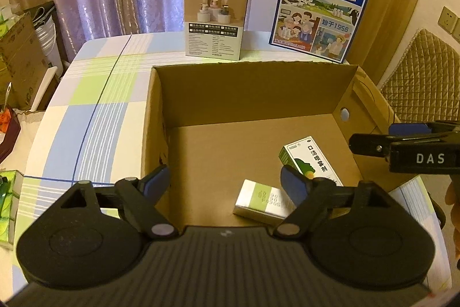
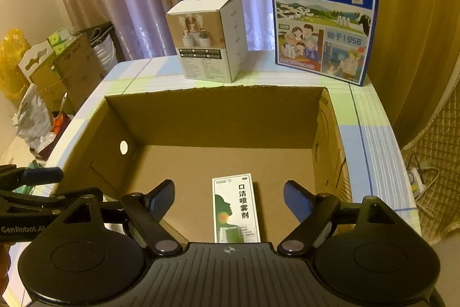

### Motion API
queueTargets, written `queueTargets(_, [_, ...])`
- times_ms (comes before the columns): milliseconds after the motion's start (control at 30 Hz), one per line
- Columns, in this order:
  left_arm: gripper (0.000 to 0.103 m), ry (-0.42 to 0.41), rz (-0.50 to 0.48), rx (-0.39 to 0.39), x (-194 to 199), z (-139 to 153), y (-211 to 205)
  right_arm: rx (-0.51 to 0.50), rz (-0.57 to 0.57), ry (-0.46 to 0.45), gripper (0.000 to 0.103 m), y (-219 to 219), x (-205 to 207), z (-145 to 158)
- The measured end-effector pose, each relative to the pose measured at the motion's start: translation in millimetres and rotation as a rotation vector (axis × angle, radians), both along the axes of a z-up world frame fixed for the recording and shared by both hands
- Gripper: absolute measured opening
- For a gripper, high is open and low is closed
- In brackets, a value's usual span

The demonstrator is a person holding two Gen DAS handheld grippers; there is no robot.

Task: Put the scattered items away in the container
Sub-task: 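Open the left gripper over the cardboard box while the right opens too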

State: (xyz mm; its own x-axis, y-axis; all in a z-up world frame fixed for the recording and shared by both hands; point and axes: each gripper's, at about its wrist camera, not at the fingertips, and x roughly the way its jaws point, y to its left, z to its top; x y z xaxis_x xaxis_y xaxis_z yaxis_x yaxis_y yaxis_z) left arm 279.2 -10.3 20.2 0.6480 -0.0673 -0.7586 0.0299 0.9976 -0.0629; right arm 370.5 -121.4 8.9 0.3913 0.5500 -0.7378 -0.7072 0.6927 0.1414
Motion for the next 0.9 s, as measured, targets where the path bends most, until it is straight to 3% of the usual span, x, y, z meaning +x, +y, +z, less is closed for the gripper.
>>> queueTargets(533, [0.097,-0.025,0.02,0.02,-56.1,18.1,10.2,0.013,0.004,-0.037,0.087,-37.1,-47.6,23.5])
queueTargets(800, [0.102,-0.023,0.014,0.008,-100.4,25.1,20.3,0.017,0.026,-0.03,0.101,-63.2,-83.3,26.1])
queueTargets(900, [0.102,-0.02,0.013,0.015,-116.1,26.7,25.5,0.008,0.032,-0.024,0.101,-73.5,-97.6,23.1])
